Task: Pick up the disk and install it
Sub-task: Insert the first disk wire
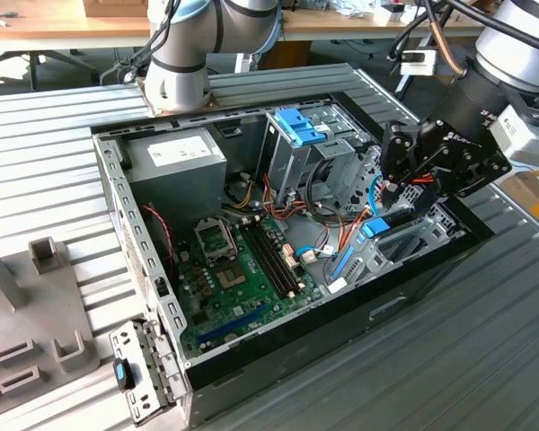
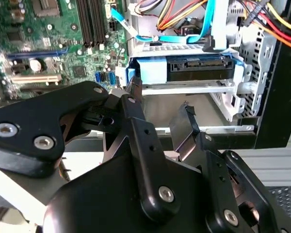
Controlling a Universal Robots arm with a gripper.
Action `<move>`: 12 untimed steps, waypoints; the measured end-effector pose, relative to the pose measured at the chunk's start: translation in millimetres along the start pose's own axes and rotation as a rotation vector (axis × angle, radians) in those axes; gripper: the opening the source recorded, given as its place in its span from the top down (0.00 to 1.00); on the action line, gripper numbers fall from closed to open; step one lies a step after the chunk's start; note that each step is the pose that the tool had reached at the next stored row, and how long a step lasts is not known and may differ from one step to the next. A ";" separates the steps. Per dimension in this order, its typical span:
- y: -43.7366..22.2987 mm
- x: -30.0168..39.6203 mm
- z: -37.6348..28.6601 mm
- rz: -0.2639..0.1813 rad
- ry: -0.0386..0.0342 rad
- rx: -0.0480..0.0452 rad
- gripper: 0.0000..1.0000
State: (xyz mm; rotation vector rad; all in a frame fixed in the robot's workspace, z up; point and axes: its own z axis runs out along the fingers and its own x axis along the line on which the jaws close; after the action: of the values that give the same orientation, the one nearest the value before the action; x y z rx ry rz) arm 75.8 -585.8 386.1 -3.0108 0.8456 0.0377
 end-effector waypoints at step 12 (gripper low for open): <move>0.0 0.0 0.2 -0.152 -0.0011 -0.0041 0.50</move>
State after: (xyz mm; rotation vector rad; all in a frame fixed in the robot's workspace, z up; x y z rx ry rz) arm 75.8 -585.7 385.9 -3.0682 0.6144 0.0393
